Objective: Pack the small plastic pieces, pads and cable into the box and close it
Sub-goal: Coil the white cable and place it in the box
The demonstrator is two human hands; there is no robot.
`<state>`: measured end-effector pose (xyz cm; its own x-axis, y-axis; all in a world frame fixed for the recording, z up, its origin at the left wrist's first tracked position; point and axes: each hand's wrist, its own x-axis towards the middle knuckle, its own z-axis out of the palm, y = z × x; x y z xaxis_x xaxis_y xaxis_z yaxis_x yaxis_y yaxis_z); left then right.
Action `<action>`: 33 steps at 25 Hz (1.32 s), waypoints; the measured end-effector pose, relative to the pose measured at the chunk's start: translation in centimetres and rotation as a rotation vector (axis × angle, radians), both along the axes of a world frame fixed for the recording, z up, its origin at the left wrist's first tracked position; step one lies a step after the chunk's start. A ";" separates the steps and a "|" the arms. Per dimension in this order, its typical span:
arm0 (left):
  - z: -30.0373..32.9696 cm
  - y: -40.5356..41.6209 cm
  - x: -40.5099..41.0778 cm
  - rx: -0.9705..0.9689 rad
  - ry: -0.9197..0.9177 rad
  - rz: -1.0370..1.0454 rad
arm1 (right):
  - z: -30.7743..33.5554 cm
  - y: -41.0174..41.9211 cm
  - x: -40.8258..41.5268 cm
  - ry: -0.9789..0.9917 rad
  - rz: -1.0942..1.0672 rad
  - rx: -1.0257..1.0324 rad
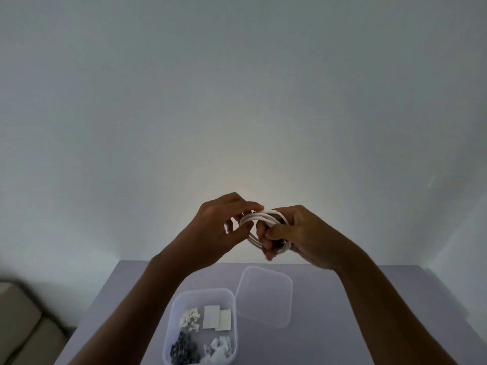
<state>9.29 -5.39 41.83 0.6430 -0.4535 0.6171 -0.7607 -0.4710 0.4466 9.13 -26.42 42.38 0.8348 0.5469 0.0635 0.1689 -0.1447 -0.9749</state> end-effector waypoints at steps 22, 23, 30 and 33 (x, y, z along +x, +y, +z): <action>-13.0 5.3 5.5 -0.173 0.334 0.277 | -13.9 6.5 8.2 -0.181 -0.197 -0.214; -14.6 5.7 5.7 -0.186 0.350 0.317 | -15.5 7.1 8.6 -0.127 -0.183 -0.199; -30.0 9.2 7.3 -0.039 0.648 0.545 | -29.9 11.8 10.2 0.123 -0.285 -0.360; -35.7 9.6 6.8 0.023 0.819 0.605 | -35.7 13.6 10.0 0.149 -0.232 -0.549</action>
<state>16.04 4.21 6.12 0.9894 0.0816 -0.1202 0.1431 -0.6906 0.7089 19.16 -12.85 6.67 0.9140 0.2698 -0.3028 -0.0598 -0.6489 -0.7585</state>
